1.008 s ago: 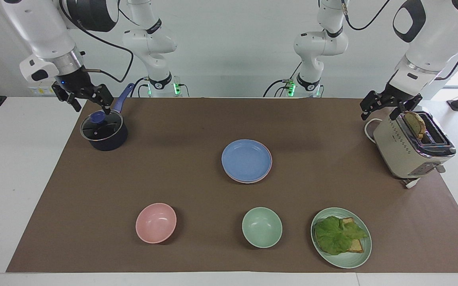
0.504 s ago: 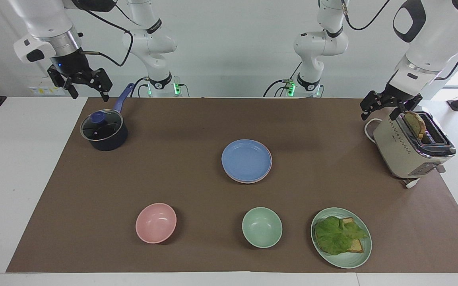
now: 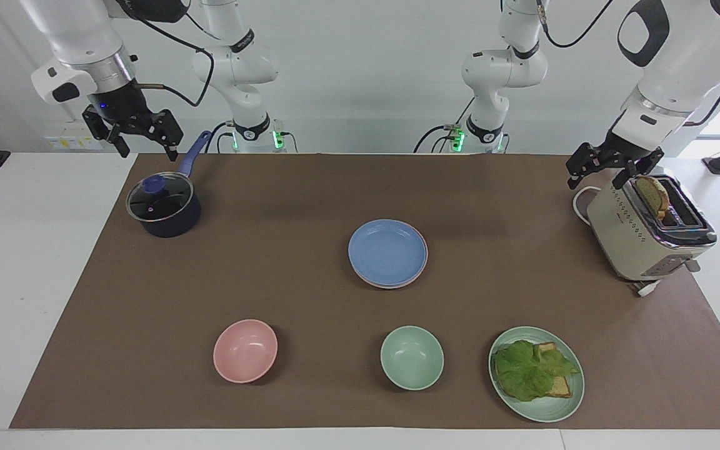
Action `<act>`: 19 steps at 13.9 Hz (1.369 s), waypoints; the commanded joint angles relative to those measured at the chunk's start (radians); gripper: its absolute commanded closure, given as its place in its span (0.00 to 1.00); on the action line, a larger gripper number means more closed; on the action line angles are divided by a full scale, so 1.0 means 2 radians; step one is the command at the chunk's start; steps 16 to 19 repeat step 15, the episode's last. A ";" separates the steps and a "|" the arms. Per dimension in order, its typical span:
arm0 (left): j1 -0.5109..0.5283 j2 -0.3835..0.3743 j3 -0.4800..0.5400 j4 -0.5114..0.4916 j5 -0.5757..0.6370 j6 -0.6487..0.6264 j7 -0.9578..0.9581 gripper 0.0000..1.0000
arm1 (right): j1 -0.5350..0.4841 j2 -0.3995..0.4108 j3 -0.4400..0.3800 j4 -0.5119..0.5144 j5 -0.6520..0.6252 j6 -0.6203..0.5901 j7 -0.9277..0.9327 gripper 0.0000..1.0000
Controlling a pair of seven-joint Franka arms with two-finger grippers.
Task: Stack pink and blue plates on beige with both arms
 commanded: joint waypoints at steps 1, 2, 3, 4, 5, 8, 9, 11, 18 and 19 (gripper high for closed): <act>0.007 -0.004 -0.005 0.001 0.008 -0.007 -0.002 0.00 | -0.003 -0.011 0.001 -0.012 0.003 0.003 -0.009 0.00; 0.007 -0.004 -0.005 0.001 0.008 -0.007 -0.002 0.00 | -0.006 -0.011 0.001 -0.012 0.003 0.003 -0.010 0.00; 0.007 -0.004 -0.005 0.001 0.008 -0.007 -0.002 0.00 | -0.007 -0.011 0.000 -0.012 0.003 0.002 -0.010 0.00; 0.007 -0.004 -0.005 0.001 0.008 -0.007 -0.001 0.00 | -0.007 -0.011 -0.001 -0.012 0.003 0.000 -0.010 0.00; 0.007 -0.004 -0.005 0.001 0.008 -0.007 -0.002 0.00 | -0.007 -0.011 -0.001 -0.012 0.003 0.000 -0.011 0.00; 0.007 -0.004 -0.005 0.001 0.008 -0.007 -0.002 0.00 | -0.007 -0.012 -0.001 -0.013 0.003 0.000 -0.011 0.00; 0.007 -0.004 -0.005 0.001 0.008 -0.006 -0.001 0.00 | -0.007 -0.013 -0.001 -0.013 0.003 0.000 -0.012 0.00; 0.007 -0.004 -0.005 0.001 0.008 -0.007 -0.001 0.00 | -0.007 -0.013 -0.001 -0.014 0.003 0.000 -0.012 0.00; 0.007 -0.004 -0.005 0.001 0.008 -0.007 -0.002 0.00 | -0.007 -0.013 -0.001 -0.015 0.004 0.000 -0.016 0.00; 0.007 -0.004 -0.005 0.001 0.008 -0.007 -0.002 0.00 | -0.007 -0.013 -0.001 -0.015 0.004 0.000 -0.016 0.00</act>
